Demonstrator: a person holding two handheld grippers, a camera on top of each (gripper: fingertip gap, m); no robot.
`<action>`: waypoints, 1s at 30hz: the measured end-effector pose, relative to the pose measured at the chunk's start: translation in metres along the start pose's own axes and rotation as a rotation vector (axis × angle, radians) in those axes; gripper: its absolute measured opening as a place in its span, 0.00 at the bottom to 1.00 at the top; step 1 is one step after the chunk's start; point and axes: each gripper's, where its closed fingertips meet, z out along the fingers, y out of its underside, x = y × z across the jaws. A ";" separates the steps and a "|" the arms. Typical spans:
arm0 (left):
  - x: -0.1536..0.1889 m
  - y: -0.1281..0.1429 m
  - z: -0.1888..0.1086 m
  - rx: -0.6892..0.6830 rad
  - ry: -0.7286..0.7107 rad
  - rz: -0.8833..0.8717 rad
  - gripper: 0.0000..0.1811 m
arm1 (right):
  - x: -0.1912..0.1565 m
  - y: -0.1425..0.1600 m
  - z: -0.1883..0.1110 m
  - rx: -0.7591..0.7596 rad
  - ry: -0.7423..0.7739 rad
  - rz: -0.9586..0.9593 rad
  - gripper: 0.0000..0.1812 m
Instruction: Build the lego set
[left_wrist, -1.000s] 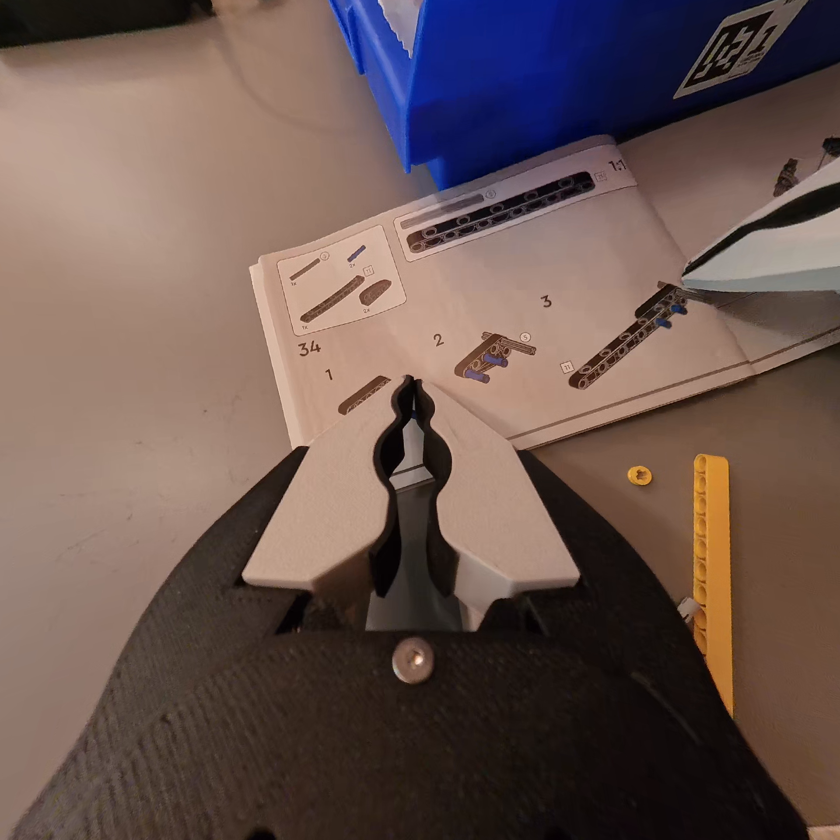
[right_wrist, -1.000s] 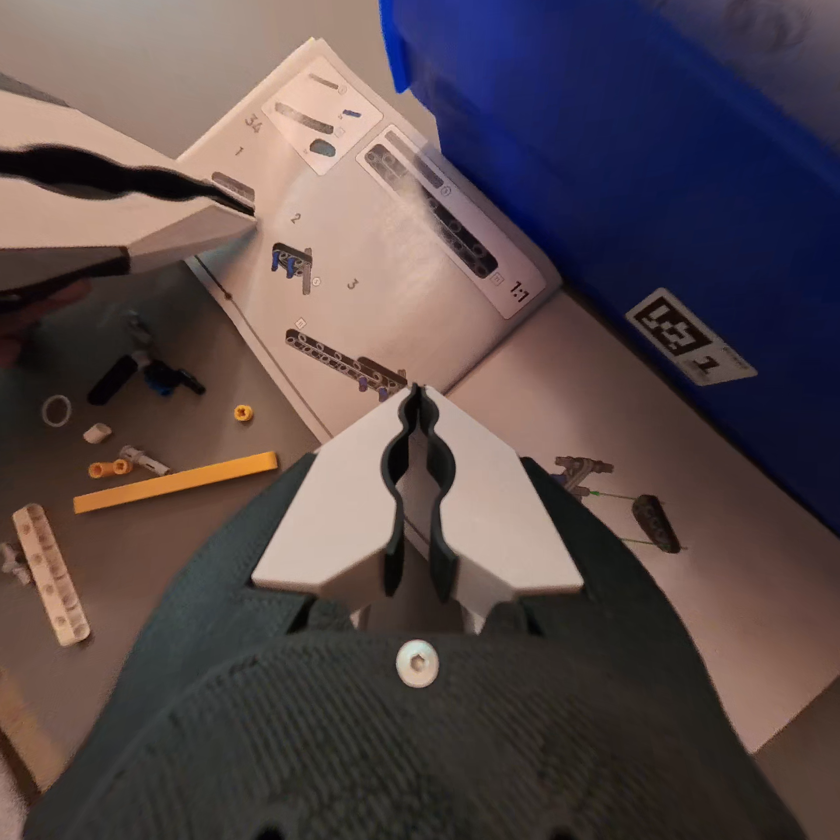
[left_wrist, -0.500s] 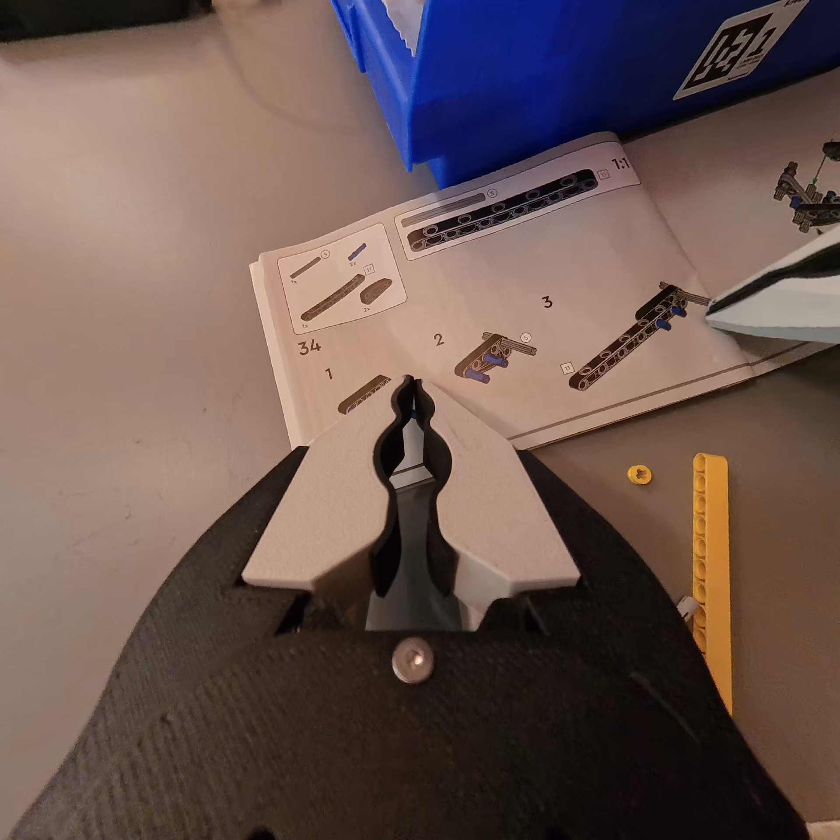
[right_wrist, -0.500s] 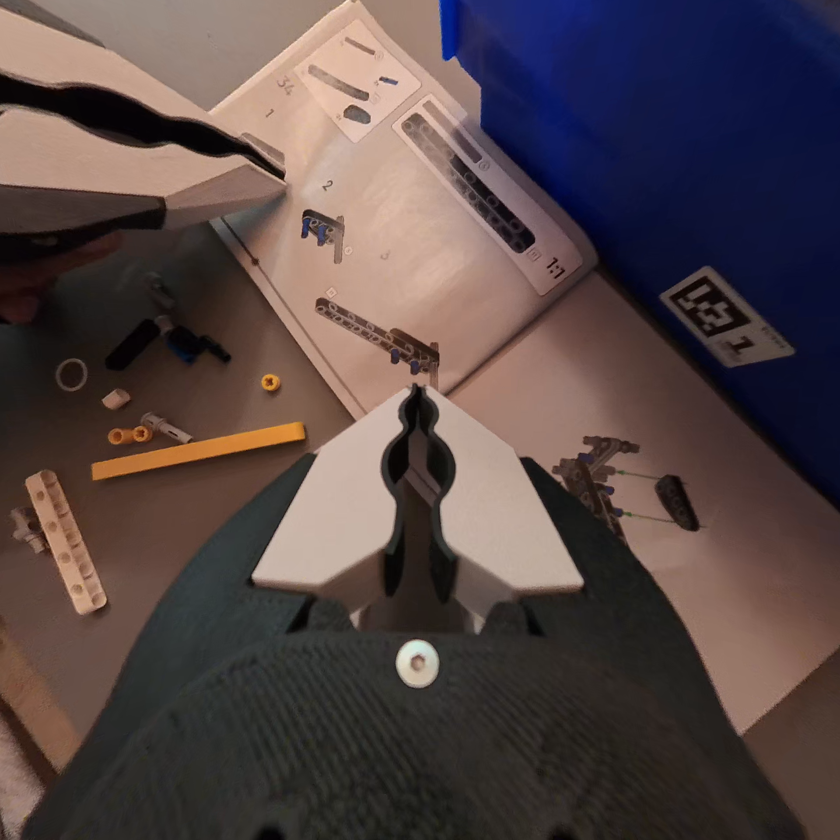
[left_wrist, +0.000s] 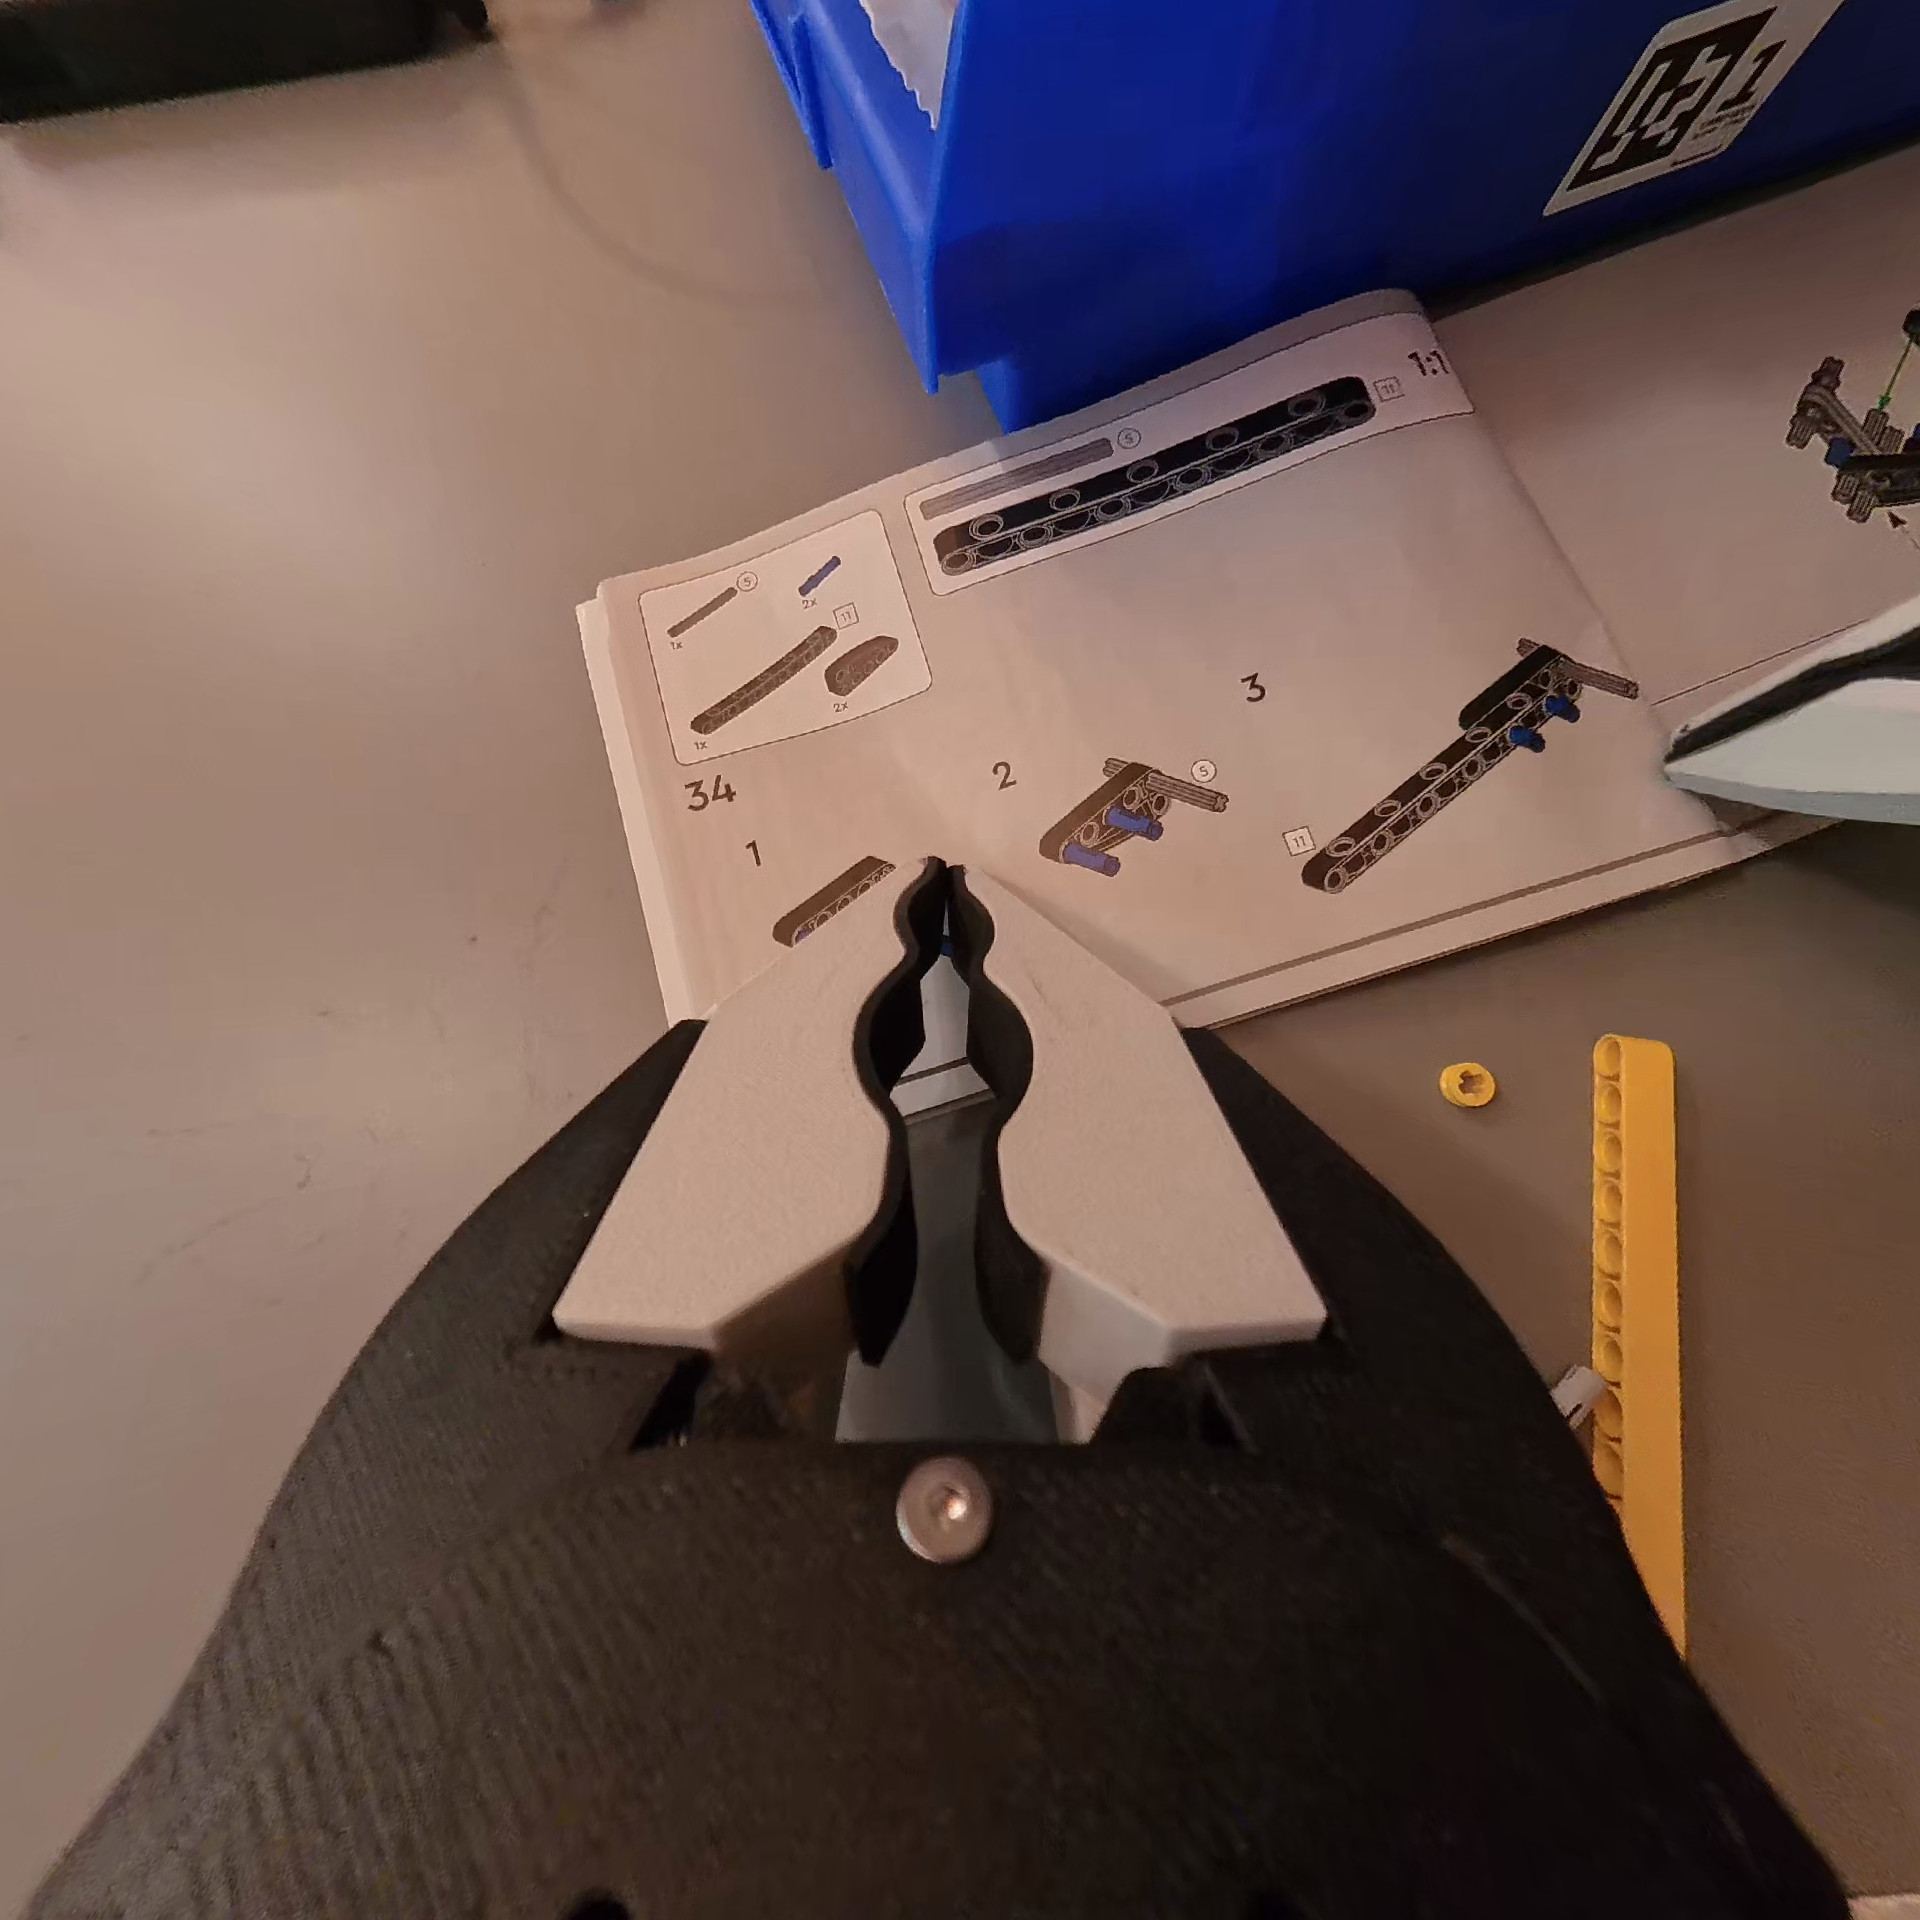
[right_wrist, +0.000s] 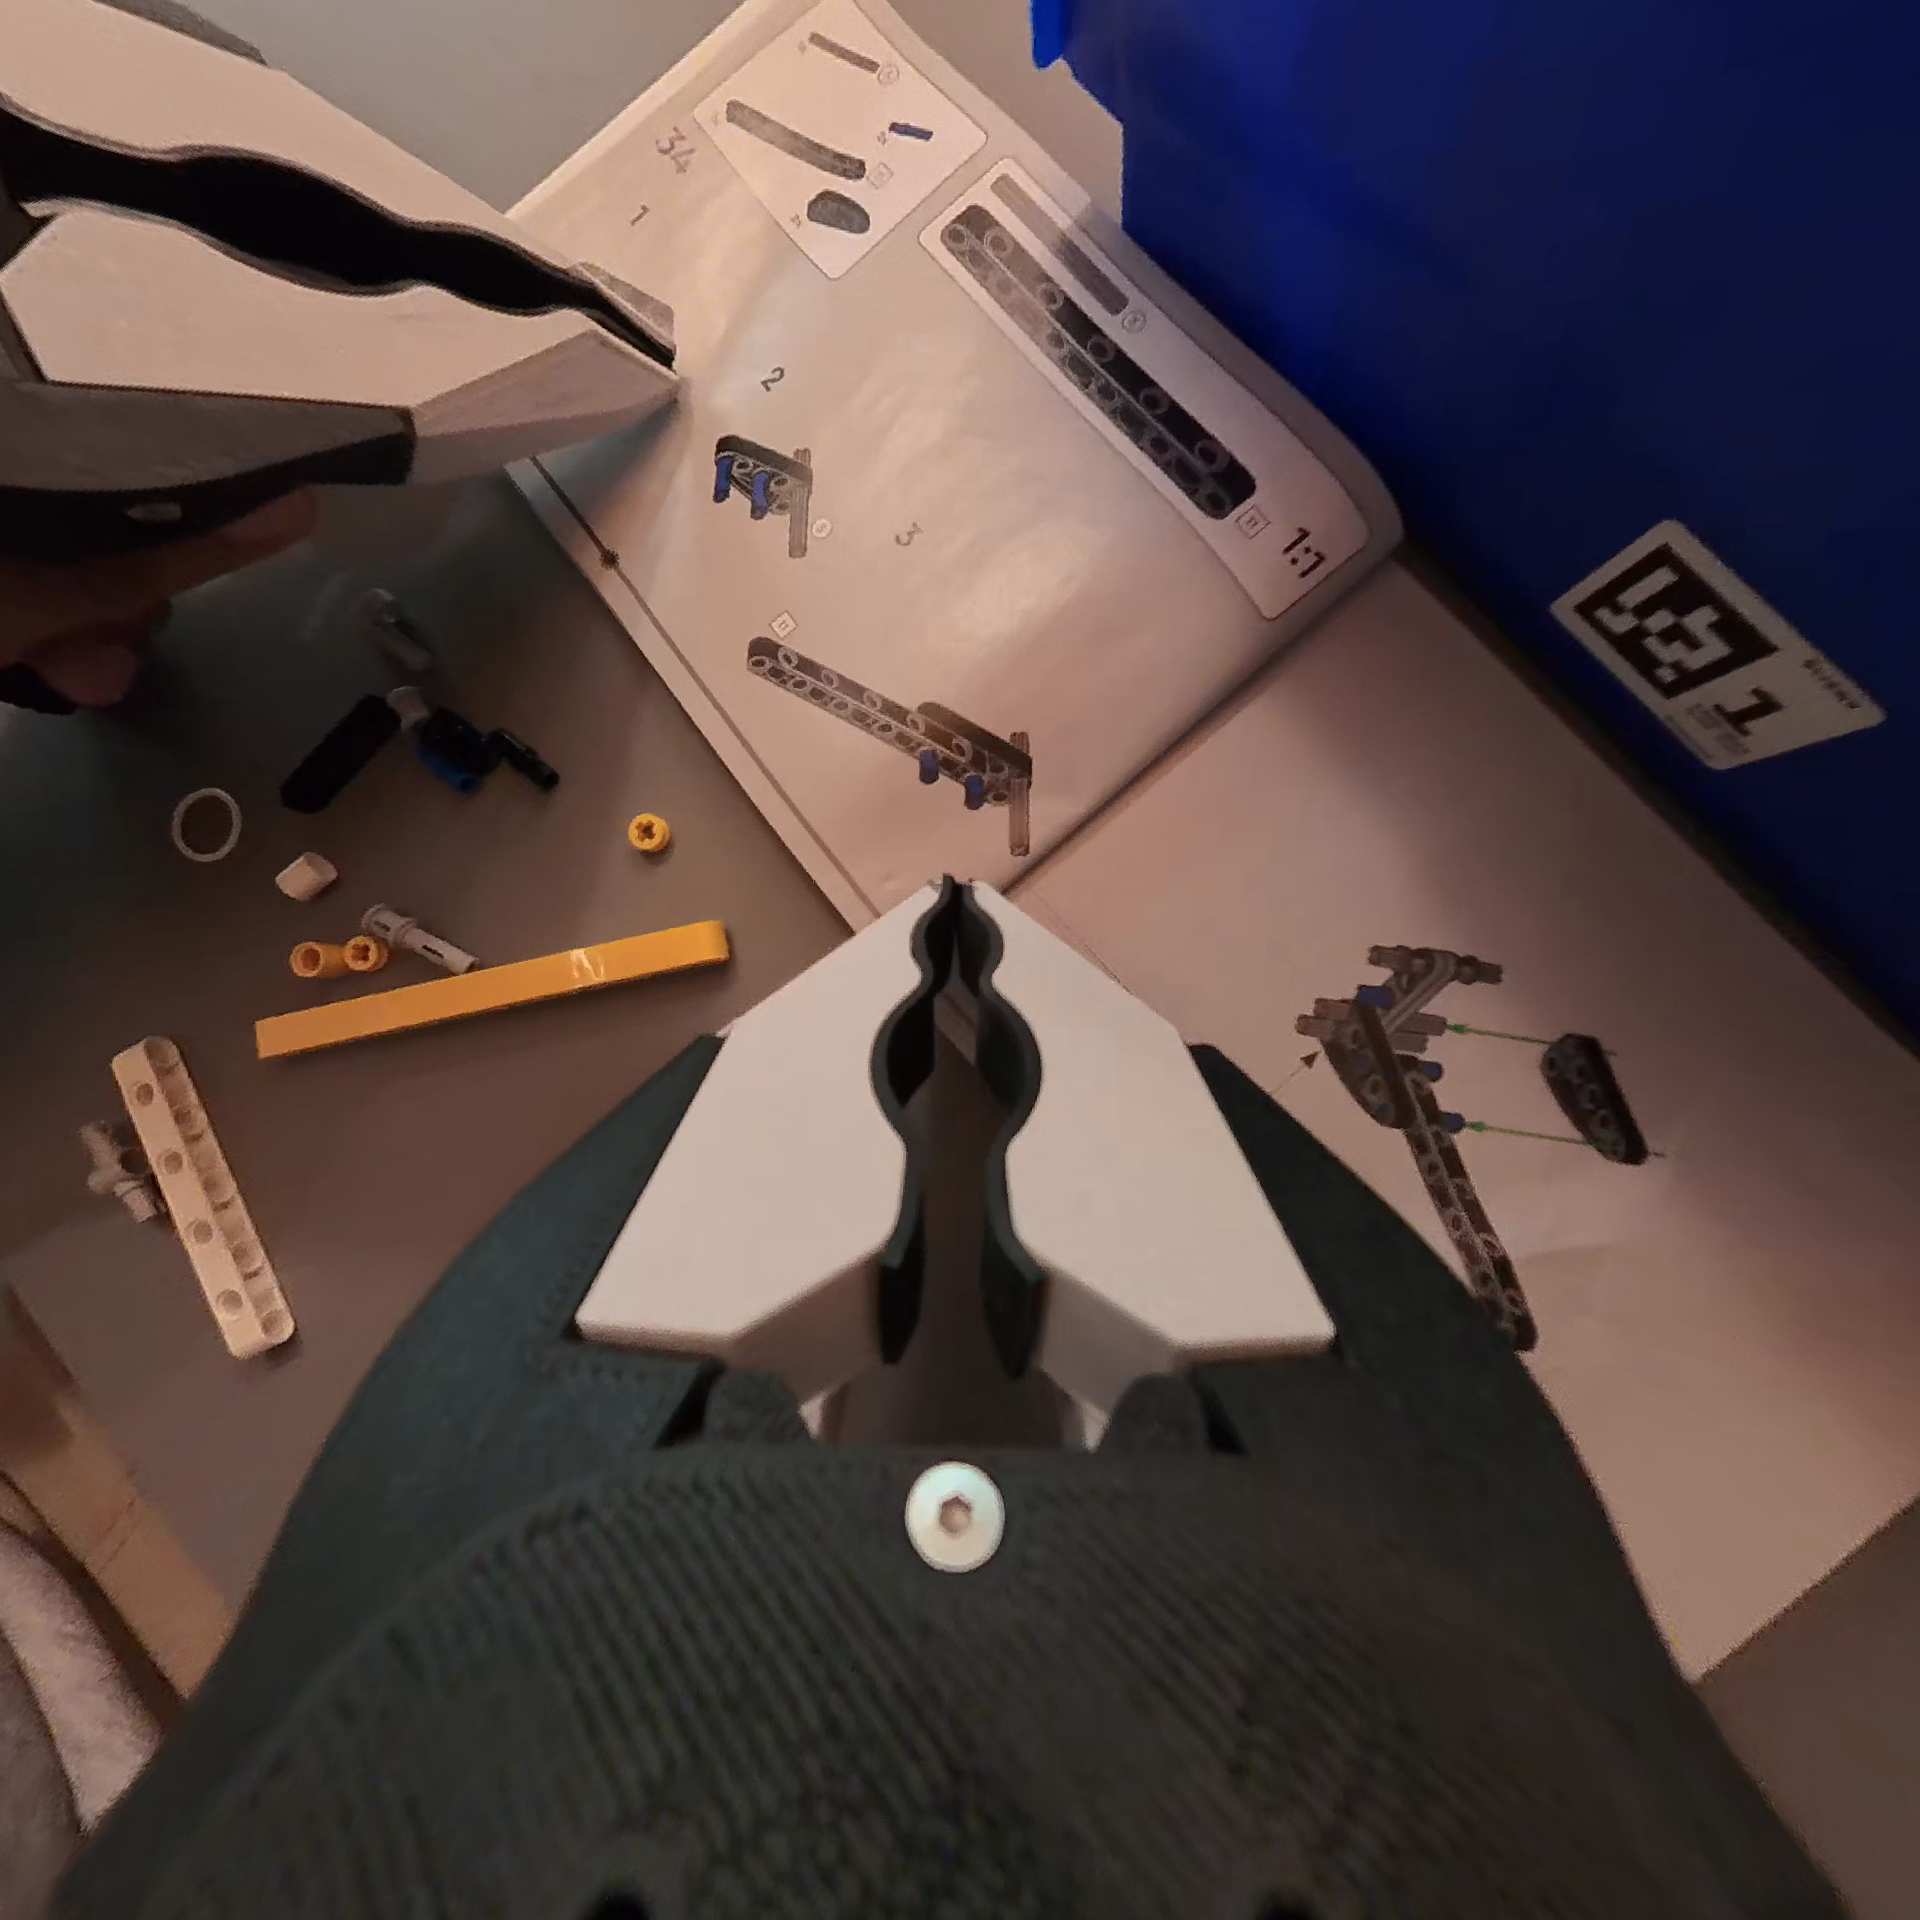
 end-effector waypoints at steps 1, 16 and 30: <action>0.000 0.000 0.000 0.000 -0.001 0.002 0.00 | 0.000 0.000 0.000 0.003 -0.001 0.003 0.00; 0.000 0.000 0.000 -0.002 -0.003 -0.009 0.00 | -0.010 0.007 -0.003 -0.061 0.054 -0.076 0.00; 0.000 0.000 0.000 -0.002 -0.005 -0.016 0.00 | -0.008 0.005 -0.005 -0.010 0.088 -0.087 0.00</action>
